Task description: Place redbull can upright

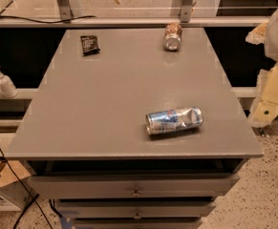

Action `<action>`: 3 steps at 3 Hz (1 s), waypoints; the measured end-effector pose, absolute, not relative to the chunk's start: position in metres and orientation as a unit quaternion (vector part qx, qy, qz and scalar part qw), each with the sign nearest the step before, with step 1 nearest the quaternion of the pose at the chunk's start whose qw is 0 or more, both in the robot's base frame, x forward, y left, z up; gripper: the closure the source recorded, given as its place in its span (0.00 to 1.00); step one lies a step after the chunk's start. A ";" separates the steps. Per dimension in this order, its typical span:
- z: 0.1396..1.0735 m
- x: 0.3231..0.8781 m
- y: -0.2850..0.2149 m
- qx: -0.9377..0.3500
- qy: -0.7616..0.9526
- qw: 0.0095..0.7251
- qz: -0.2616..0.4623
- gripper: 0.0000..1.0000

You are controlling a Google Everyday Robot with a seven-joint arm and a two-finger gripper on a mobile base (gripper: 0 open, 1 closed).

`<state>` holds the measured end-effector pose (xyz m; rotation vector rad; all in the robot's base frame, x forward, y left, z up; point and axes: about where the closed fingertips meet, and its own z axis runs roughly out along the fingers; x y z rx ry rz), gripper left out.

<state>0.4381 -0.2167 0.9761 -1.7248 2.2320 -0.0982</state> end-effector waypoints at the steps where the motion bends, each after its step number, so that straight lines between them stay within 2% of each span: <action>1: 0.977 0.438 -0.216 -0.604 0.780 0.160 -0.035 0.00; 3: 0.980 0.451 -0.179 -0.634 0.755 0.161 -0.039 0.00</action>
Offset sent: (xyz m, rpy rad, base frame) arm 0.0173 0.0513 -0.0002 -0.0266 0.0024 0.1098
